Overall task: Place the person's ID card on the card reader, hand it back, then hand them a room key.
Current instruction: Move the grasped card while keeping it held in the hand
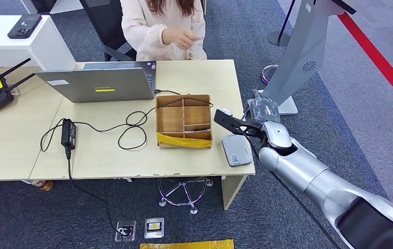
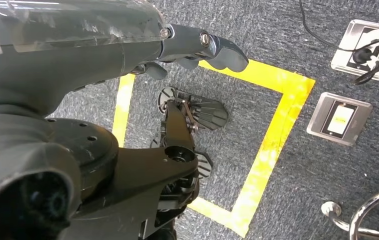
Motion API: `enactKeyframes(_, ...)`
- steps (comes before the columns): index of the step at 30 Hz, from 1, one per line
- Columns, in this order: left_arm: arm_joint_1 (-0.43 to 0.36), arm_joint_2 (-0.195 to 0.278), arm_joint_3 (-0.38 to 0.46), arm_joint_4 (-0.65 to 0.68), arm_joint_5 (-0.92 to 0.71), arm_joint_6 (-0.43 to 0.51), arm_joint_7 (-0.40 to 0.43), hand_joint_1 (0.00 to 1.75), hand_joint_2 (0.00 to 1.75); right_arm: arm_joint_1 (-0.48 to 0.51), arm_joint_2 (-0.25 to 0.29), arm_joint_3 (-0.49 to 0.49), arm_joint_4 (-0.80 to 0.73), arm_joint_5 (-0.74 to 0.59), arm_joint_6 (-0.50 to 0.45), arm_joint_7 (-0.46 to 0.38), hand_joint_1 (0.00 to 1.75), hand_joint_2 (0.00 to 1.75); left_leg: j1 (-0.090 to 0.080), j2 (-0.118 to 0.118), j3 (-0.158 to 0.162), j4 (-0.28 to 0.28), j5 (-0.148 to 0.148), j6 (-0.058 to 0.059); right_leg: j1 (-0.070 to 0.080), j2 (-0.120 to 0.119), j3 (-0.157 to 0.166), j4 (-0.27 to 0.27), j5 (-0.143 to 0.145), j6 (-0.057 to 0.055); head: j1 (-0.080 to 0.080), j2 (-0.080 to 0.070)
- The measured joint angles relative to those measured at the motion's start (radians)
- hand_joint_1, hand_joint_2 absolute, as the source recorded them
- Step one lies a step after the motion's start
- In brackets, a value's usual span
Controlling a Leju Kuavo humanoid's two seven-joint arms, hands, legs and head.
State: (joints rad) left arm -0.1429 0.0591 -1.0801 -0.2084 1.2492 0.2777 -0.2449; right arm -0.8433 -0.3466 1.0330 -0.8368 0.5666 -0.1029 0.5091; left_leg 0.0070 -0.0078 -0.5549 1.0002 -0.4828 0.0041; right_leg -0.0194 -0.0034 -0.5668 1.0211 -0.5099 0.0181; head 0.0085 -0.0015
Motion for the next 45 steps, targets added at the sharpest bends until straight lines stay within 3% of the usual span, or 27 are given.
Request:
enactKeyframes(20,0.01,0.0,0.002,0.0,0.008,0.004,-0.002,0.0,0.0,0.067,0.023,-0.023,0.078,-0.046,-0.016,-0.05,1.75,1.75,0.0,0.0,0.0,0.0,0.0,0.0,0.0,0.0,0.0,0.0,0.0,0.0,0.0,0.0)
enactKeyframes(45,0.019,0.003,0.004,0.0,0.005,0.009,-0.002,0.0,0.0,0.128,0.026,-0.045,0.117,-0.072,-0.029,-0.052,1.75,1.75,0.0,0.0,0.0,0.0,0.0,0.0,0.0,0.0,0.0,0.0,0.0,0.0,0.0,0.0)
